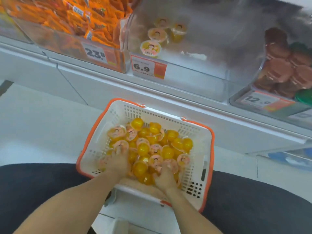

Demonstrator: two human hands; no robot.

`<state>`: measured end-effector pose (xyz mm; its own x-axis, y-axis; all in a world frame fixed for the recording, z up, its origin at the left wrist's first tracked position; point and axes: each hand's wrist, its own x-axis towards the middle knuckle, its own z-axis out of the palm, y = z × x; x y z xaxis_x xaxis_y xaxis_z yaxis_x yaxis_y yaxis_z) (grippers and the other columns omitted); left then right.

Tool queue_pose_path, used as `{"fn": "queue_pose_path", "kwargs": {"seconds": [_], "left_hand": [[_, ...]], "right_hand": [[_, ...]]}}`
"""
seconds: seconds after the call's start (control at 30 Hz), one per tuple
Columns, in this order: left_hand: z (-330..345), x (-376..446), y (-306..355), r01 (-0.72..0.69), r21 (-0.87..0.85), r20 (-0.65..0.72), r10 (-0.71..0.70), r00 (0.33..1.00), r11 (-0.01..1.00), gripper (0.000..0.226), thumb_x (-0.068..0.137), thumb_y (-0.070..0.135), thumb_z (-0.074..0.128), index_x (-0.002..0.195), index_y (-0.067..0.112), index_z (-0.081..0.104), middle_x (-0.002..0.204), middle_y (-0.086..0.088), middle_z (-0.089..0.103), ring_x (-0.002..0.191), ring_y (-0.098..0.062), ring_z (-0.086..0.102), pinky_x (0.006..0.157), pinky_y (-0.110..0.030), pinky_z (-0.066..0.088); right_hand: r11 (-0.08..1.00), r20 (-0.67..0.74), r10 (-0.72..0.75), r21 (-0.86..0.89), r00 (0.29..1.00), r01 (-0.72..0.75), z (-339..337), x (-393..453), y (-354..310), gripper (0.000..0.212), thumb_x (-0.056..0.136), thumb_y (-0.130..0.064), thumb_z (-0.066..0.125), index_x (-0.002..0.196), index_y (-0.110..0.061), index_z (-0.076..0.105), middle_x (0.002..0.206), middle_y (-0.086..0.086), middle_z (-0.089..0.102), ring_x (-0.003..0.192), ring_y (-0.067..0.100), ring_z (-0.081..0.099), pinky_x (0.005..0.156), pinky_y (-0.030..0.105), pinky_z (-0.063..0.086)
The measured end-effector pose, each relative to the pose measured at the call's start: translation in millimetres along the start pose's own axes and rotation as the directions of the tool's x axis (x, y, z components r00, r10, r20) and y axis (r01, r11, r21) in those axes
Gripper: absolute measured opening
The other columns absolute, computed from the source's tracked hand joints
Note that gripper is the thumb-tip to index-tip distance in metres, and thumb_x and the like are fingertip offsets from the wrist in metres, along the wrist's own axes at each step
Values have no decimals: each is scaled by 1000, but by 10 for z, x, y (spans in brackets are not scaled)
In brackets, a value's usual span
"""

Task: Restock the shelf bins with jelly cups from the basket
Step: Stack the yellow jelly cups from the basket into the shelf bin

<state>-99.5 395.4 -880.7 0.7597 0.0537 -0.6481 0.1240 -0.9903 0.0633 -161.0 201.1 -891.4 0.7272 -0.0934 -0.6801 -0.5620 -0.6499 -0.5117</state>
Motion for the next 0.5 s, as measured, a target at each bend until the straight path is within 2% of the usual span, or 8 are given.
{"fn": "queue_pose_path", "kwargs": {"seconds": [0.07, 0.13, 0.2, 0.27, 0.3, 0.4, 0.5], "left_hand": [[-29, 131, 15, 90, -285, -180, -145, 973, 954, 60, 93, 38, 52, 144, 21, 26, 153, -17, 25, 123, -40, 50, 95, -62, 45], [-57, 301, 34, 140, -518, -228, -294, 928, 844, 70, 91, 36, 60, 148, 16, 26, 151, -21, 30, 117, -46, 54, 92, -62, 46], [-101, 406, 45, 80, -645, -234, -296, 926, 760, 69, 90, 25, 65, 147, 8, 31, 142, -25, 42, 112, -47, 57, 90, -53, 48], [-83, 495, 8, 19, -710, -265, -291, 919, 704, 50, 90, 16, 65, 134, 4, 46, 125, -23, 57, 105, -42, 60, 87, -47, 48], [-55, 538, -20, -6, -727, -289, -298, 910, 687, 39, 91, 14, 64, 126, 4, 51, 115, -23, 61, 99, -40, 62, 84, -46, 49], [-61, 519, -62, 82, -738, -241, -376, 895, 669, 22, 92, 12, 62, 111, 3, 56, 95, -17, 64, 85, -32, 61, 76, -37, 46], [-18, 584, -143, 186, -804, -82, -416, 906, 565, 29, 89, 8, 68, 116, 1, 60, 102, -20, 68, 94, -36, 66, 84, -42, 54]], "right_hand": [[999, -55, 31, 10, 998, -30, 44, 72, 5, 59, 88, -29, 56, 145, -25, 40, 132, 7, 58, 112, 26, 59, 93, 37, 50], [999, -69, 45, -6, 997, -46, 103, 167, 42, 75, 82, -35, 58, 151, -34, 27, 152, 5, 38, 128, 29, 49, 100, 41, 46], [999, -10, 40, 15, 999, -40, 146, 240, 37, 91, 74, -48, 60, 152, -39, 14, 158, 0, 26, 136, 32, 42, 101, 45, 48], [995, 13, 49, 85, 999, -50, 195, 338, 47, 99, 70, -52, 62, 153, -40, 7, 156, -5, 27, 136, 31, 42, 98, 46, 50], [990, -14, 62, 125, 998, -60, 213, 374, 52, 97, 71, -49, 64, 152, -39, 12, 154, -5, 32, 136, 29, 41, 101, 46, 49], [976, -133, 115, 198, 984, -87, 321, 574, 169, 71, 75, -49, 67, 138, -31, 39, 135, 0, 52, 127, 25, 50, 102, 46, 48], [971, -114, 195, 165, 974, -175, 226, 579, 123, 37, 87, -39, 67, 113, -16, 54, 111, 4, 60, 105, 24, 59, 87, 36, 49]]}}
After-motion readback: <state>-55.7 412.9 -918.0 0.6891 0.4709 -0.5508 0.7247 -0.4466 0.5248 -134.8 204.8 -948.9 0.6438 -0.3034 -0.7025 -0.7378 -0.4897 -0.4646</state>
